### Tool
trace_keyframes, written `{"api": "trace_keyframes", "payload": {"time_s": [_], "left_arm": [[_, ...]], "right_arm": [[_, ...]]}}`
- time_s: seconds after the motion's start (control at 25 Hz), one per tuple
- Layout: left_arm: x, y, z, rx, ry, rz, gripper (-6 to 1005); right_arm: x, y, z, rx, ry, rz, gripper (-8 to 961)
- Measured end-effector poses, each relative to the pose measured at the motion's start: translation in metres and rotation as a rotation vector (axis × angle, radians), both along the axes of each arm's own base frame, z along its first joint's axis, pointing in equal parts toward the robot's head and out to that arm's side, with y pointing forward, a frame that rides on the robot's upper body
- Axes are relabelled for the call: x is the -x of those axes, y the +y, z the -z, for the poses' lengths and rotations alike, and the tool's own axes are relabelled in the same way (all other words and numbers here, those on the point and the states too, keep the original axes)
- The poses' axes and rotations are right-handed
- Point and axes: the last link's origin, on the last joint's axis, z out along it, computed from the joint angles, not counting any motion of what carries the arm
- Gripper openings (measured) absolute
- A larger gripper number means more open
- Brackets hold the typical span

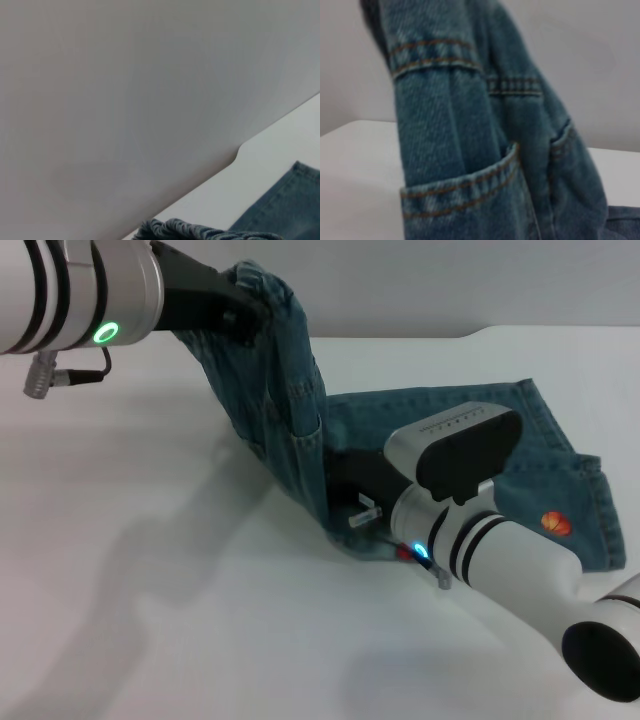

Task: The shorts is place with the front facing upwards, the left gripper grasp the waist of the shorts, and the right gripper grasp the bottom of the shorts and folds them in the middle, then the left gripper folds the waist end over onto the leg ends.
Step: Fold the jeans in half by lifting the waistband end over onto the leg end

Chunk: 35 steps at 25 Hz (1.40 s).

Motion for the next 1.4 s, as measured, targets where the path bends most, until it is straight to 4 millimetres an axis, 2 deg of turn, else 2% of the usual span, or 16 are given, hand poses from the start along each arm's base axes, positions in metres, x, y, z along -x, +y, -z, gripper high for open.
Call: {"api": "trace_keyframes", "payload": {"time_s": [0.48, 0.6, 0.84, 1.04, 1.2, 1.4], "left_arm": [[-0.012, -0.003, 0.006, 0.023, -0.024, 0.046, 70], [-0.008, -0.004, 0.006, 0.021, -0.025, 0.039, 69], [-0.003, -0.004, 0.005, 0.016, -0.022, 0.028, 68], [-0.005, -0.004, 0.005, 0.017, -0.016, 0.041, 70], [-0.012, -0.004, 0.005, 0.018, -0.015, 0.064, 69], [-0.019, -0.003, 0.004, 0.018, -0.018, 0.085, 70]], "right_arm": [[0.022, -0.003, 0.009, 0.049, -0.002, -0.066, 0], [0.010, -0.004, 0.004, 0.014, 0.013, -0.036, 0], [-0.032, -0.001, -0.020, -0.116, 0.030, 0.075, 0], [-0.056, 0.000, -0.029, -0.151, 0.006, 0.143, 0], [-0.056, -0.001, -0.023, -0.116, -0.007, 0.158, -1], [-0.036, 0.004, -0.014, -0.060, 0.008, 0.136, -1]]}}
